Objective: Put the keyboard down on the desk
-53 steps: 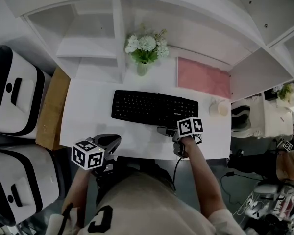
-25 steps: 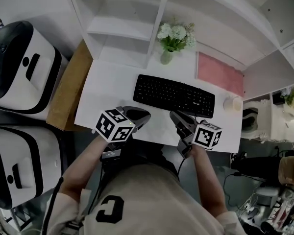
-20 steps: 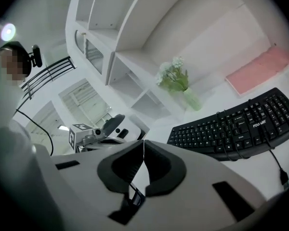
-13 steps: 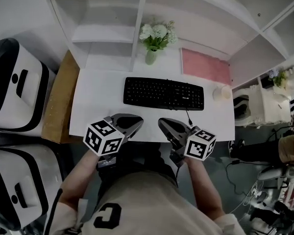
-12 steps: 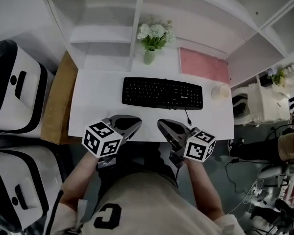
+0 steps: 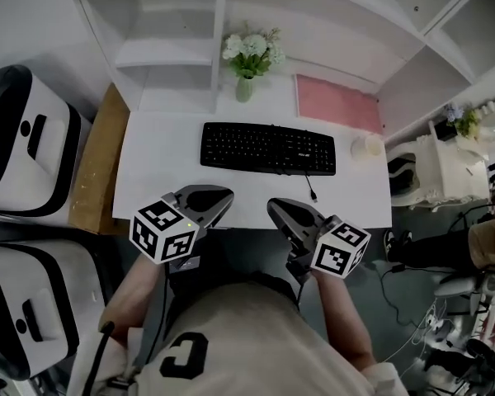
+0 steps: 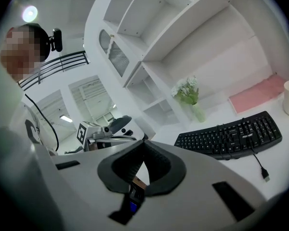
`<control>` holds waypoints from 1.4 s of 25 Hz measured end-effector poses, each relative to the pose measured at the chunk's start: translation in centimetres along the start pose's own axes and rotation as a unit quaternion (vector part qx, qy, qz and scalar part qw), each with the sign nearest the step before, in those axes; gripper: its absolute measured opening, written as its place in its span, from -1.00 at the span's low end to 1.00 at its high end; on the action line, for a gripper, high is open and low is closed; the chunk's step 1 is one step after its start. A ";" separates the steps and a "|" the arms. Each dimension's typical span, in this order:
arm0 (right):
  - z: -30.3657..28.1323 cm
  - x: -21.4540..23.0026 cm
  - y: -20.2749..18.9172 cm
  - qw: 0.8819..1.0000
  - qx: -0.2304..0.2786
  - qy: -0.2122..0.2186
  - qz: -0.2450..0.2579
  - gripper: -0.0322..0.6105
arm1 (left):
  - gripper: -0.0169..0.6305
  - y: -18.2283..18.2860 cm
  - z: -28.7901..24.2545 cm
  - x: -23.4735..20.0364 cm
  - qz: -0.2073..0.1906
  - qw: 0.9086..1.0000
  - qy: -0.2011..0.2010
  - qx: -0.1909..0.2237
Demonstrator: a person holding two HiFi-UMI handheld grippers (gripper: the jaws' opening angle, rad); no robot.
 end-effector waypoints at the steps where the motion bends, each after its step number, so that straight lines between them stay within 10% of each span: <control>1: 0.3 -0.1 0.1 1.000 0.000 0.006 0.004 -0.82 | -0.91 0.1 -0.1 0.4 -0.004 1.000 0.001 0.001; 35: 14.8 -2.0 -0.9 0.991 -0.029 0.130 0.002 -0.82 | -0.91 -4.4 0.0 18.0 -0.030 0.991 0.128 0.023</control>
Point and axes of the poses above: the fingertips, and each gripper's own axes: z backward along the fingers, x to its right, y out of its top, the point moved 9 cm from there along z, backward along the fingers, and after that the axes turned 14 degrees about x, right-handed, at the moved point
